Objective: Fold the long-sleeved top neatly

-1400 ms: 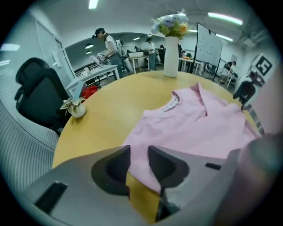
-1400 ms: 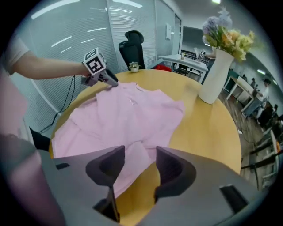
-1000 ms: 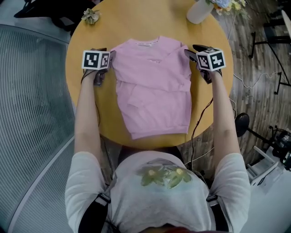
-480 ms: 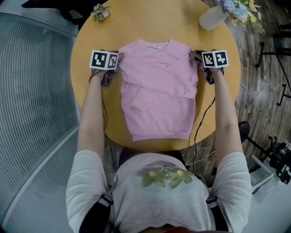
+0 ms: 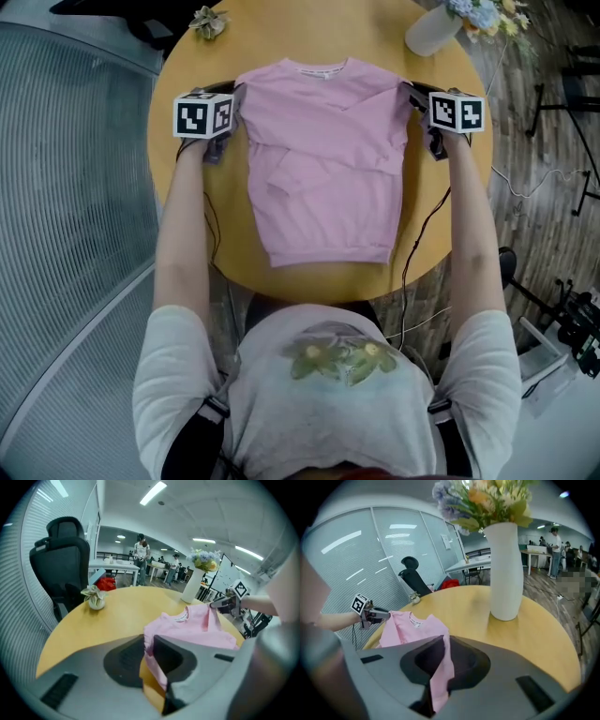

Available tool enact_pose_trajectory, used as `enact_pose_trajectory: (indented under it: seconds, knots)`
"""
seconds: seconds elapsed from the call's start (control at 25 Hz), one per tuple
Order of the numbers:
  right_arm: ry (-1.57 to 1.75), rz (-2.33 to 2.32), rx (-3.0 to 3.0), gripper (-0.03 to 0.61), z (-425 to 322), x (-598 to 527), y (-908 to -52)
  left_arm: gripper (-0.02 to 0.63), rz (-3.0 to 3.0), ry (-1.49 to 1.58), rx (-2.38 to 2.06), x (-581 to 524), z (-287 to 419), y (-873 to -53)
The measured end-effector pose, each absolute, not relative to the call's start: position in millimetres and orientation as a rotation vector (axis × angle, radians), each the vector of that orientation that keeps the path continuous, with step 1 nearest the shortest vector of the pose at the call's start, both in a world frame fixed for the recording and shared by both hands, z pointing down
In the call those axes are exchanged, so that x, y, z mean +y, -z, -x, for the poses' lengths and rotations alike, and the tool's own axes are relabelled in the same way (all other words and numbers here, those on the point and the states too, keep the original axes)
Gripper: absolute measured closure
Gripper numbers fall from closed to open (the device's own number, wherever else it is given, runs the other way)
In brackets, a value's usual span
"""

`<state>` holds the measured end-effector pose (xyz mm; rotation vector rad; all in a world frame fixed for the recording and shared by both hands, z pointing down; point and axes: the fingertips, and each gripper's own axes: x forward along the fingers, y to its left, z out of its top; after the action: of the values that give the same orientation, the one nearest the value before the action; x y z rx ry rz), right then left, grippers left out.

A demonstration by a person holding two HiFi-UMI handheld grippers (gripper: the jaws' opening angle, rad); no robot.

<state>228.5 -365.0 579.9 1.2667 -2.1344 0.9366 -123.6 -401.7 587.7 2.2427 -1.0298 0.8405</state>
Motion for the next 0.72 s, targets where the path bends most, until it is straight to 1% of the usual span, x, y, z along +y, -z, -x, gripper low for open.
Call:
enact_pose_trajectory:
  seconds: [0.12,0.24,0.4,0.56,0.72]
  knots:
    - [-0.872,-1.317,-2.221,0.532,-228,-357,-549,0.551,-2.338,-0.793,-1.051,-396,124,-558]
    - [-0.804,-1.326,-2.299,0.532,-222,-319,-524,0.551,-2.422,-0.720,-1.086,-365,130,-532]
    - [-0.722,-1.311,-2.310,0.532,-224,-260,-509,0.551,-2.541,-0.715,-1.110,-320,135,-507]
    - [-0.699,-1.283,-2.312,0.532,-220,-171,-517,0.551,-2.583,-0.761,-1.151,-239,146,-505]
    - [-0.713,-1.280,-2.301,0.532,-214,-93,-539,0.551,-2.525,-0.817,-1.195,-156,147,-528]
